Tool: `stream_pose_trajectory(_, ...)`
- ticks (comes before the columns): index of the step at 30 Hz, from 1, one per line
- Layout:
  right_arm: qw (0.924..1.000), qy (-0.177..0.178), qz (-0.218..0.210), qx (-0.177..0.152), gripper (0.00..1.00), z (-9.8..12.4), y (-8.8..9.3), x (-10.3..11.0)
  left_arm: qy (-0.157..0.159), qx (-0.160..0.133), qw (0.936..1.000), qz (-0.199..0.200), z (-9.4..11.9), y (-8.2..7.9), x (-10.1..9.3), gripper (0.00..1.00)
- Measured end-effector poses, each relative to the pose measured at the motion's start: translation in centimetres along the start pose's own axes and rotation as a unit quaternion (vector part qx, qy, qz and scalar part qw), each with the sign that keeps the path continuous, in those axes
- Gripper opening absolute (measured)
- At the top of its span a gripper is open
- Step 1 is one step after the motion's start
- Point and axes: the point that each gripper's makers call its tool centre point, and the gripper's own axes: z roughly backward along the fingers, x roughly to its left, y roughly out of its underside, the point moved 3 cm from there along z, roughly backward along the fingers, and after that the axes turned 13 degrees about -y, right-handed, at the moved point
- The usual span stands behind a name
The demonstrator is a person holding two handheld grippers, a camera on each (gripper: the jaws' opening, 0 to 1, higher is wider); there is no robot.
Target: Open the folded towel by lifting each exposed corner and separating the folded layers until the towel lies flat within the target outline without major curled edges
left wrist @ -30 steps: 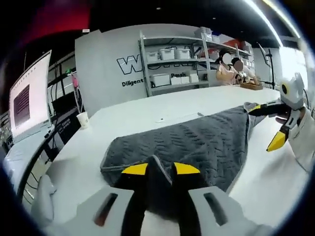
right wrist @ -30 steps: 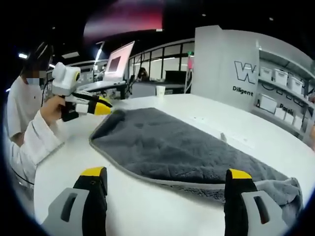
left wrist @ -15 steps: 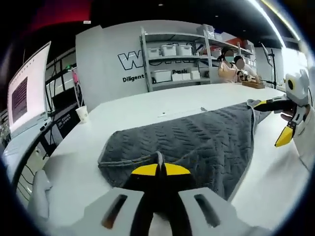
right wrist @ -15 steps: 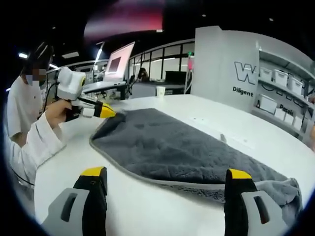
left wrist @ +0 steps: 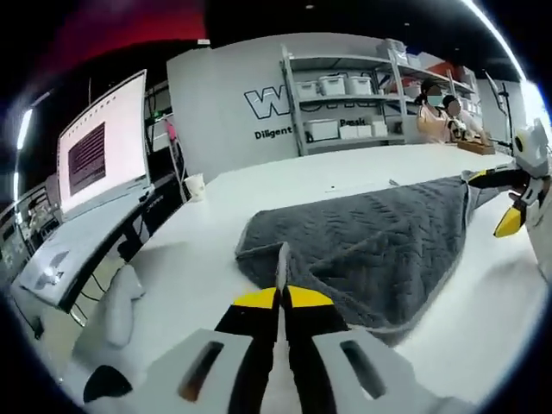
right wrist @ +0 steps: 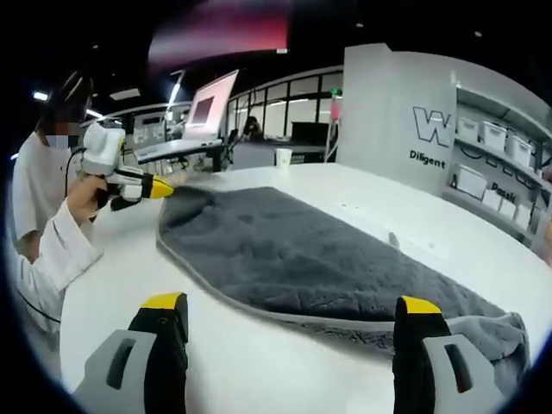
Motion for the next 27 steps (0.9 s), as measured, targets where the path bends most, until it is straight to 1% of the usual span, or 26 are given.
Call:
stream_pose_trajectory(3, 1.0, -0.001, 0.001, 0.002, 0.99, -0.1, 0.0, 0.1, -0.01, 0.009, 0.9999, 0.003, 0.4, 0.9, 0.6, 0.02)
stream_pose_trajectory(7, 1.0, -0.003, 0.001, 0.005, 0.99, -0.2, 0.2, 0.2, -0.007, 0.025, 0.9995, 0.018, 0.5, 2.0, 0.6, 0.02)
stream_pose_trajectory(12, 1.0, -0.005, 0.001, 0.008, 0.99, -0.3, 0.3, 0.2, -0.015, 0.05, 0.9985, 0.015, 0.8, 3.5, 0.9, 0.02)
stream_pose_trajectory(14, 1.0, -0.005, 0.001, 0.008, 0.99, -0.3, 0.3, 0.2, -0.02, 0.06, 0.998, 0.008, 0.9, 4.0, 1.1, 0.02)
stream_pose_trajectory(18, 0.9999, -0.006, 0.002, 0.01, 0.99, -0.3, 0.3, 0.3, -0.015, 0.078, 0.9968, 0.004, 1.1, 4.9, 0.9, 0.02)
stream_pose_trajectory(22, 0.9999, -0.006, 0.002, 0.011, 0.99, -0.3, 0.4, 0.3, -0.013, 0.089, 0.9959, 0.001, 1.2, 5.5, 0.8, 0.03)
stream_pose_trajectory(24, 0.9999, -0.005, 0.002, 0.012, 0.99, -0.2, 0.4, 0.2, -0.02, 0.087, 0.9959, -0.014, 1.2, 5.6, 0.8, 0.06)
stream_pose_trajectory(25, 0.9999, -0.004, 0.001, 0.011, 0.99, -0.2, 0.4, 0.2, -0.027, 0.088, 0.9954, -0.026, 1.1, 5.6, 1.0, 0.1)
stream_pose_trajectory(26, 0.9999, -0.004, 0.001, 0.01, 0.99, -0.2, 0.4, 0.2, -0.04, 0.09, 0.9946, -0.034, 1.1, 5.7, 1.3, 0.13)
stream_pose_trajectory(27, 0.9999, -0.004, 0.001, 0.009, 0.99, -0.1, 0.3, 0.2, -0.048, 0.085, 0.9947, -0.03, 1.2, 5.5, 1.5, 0.17)
